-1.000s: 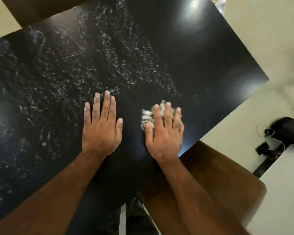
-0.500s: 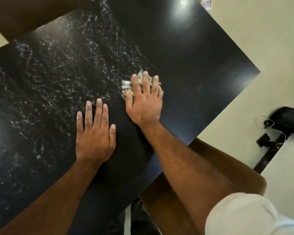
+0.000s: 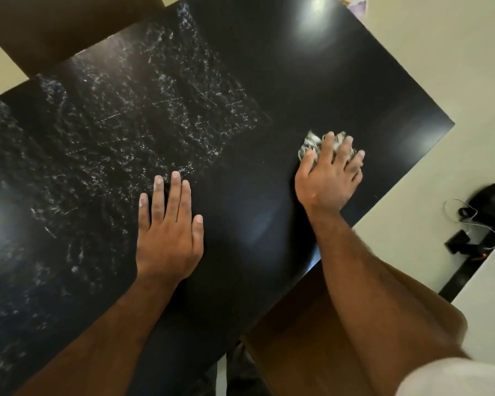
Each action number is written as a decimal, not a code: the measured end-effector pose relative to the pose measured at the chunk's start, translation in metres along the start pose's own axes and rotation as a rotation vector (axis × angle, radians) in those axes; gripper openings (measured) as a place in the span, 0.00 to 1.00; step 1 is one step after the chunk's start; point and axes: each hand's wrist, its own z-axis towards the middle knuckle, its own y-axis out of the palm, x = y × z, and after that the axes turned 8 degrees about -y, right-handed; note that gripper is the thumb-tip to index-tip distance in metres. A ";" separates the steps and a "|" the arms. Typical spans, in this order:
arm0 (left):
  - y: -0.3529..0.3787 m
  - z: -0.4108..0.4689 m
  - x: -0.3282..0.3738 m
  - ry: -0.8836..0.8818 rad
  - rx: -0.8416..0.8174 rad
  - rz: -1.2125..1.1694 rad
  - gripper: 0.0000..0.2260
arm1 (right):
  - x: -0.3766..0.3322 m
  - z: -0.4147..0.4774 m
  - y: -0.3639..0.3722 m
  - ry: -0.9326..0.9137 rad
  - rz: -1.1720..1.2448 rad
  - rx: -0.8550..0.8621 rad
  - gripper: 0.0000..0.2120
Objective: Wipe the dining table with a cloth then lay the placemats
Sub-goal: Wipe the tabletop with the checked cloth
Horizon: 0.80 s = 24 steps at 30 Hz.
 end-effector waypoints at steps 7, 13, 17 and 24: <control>0.003 -0.002 -0.003 0.001 0.015 -0.007 0.33 | -0.105 -0.010 0.006 -0.429 0.059 -0.032 0.31; 0.002 -0.003 -0.006 0.002 0.023 -0.006 0.33 | -0.116 -0.100 -0.009 -0.742 0.170 -0.148 0.31; 0.000 0.000 -0.001 -0.003 0.022 -0.033 0.33 | -0.078 -0.103 -0.011 -0.674 0.114 -0.123 0.31; 0.002 -0.001 -0.003 -0.017 0.012 -0.044 0.33 | -0.125 -0.016 0.010 -0.423 0.047 -0.033 0.30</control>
